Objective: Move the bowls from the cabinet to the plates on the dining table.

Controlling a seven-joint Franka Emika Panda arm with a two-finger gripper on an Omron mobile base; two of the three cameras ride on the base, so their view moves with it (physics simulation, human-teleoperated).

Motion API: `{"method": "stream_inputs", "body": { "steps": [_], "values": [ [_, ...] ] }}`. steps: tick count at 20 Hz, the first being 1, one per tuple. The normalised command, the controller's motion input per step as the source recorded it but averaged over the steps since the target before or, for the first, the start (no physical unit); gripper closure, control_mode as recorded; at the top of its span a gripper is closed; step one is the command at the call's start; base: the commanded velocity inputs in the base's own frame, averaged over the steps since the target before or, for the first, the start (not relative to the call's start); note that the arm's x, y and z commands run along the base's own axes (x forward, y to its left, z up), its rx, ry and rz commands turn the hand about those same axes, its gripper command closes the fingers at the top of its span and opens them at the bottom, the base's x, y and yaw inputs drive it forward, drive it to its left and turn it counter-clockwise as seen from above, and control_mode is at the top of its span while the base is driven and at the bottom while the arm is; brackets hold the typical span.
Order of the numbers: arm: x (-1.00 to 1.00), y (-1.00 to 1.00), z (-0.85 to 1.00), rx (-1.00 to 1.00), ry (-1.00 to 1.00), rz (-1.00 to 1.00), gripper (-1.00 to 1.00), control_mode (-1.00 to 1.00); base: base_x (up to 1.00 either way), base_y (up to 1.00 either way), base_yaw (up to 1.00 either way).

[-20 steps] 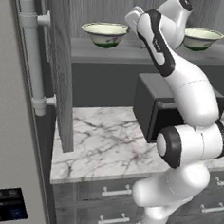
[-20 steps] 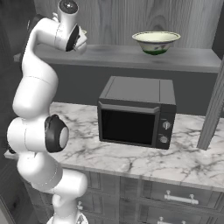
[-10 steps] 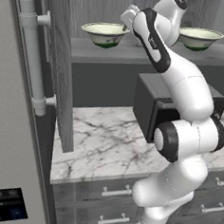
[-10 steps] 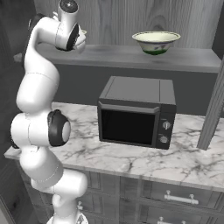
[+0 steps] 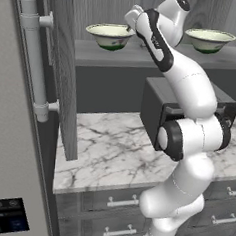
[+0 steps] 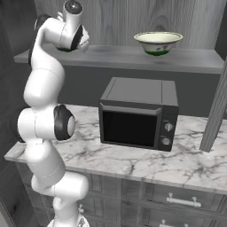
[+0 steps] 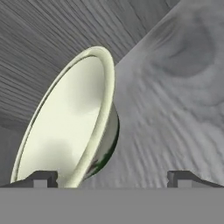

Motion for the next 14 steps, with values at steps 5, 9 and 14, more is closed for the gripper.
{"method": "stream_inputs", "body": {
  "steps": [5,9,14],
  "values": [
    [0.33,0.00,0.20,0.01,-0.01,0.00,-1.00,-1.00,0.00,0.00,0.00],
    [0.25,0.05,0.12,0.01,0.00,0.00,-1.00,-1.00,0.00,0.00,0.00],
    [0.13,0.07,-0.01,0.00,0.01,0.00,-1.00,-1.00,0.00,0.00,0.00]
  ]
}}
